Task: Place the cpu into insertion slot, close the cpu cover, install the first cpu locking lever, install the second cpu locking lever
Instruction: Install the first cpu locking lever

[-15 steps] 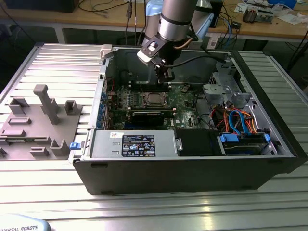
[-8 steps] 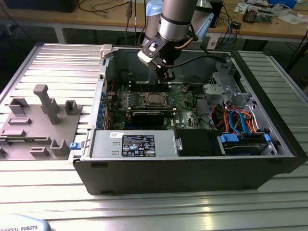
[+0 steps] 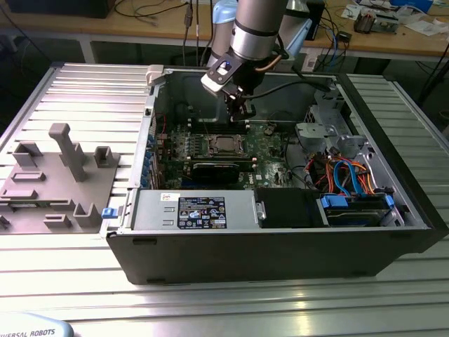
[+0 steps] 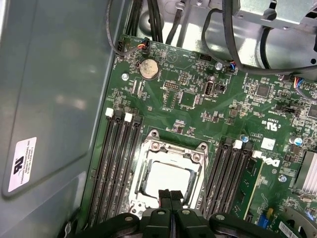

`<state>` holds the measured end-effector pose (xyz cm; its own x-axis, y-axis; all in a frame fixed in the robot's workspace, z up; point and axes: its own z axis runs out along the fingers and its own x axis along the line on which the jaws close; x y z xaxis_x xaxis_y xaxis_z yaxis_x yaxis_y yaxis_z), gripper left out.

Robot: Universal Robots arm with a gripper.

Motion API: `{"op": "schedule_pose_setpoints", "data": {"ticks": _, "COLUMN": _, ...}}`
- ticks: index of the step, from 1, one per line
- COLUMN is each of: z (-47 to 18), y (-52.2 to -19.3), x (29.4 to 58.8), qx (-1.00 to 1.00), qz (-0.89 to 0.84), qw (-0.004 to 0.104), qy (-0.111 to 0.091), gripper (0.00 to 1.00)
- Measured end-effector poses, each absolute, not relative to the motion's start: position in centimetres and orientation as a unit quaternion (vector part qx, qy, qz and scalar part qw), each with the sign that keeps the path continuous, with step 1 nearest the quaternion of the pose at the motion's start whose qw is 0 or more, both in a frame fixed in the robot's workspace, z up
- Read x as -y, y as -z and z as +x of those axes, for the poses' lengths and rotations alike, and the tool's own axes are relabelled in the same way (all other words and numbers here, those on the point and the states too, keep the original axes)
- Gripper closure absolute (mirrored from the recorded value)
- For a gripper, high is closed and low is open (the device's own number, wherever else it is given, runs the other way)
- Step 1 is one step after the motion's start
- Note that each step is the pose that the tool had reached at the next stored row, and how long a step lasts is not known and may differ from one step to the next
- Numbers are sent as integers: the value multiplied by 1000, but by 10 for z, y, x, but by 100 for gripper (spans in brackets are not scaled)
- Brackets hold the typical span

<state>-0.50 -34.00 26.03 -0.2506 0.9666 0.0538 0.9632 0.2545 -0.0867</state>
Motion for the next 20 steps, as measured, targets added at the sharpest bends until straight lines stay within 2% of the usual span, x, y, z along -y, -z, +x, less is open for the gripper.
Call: {"op": "schedule_pose_setpoints", "data": {"ticks": 20, "z": -5, "y": -260, "x": 340, "qx": 796, "qz": -603, "qw": 48, "qy": -18, "gripper": 89}}
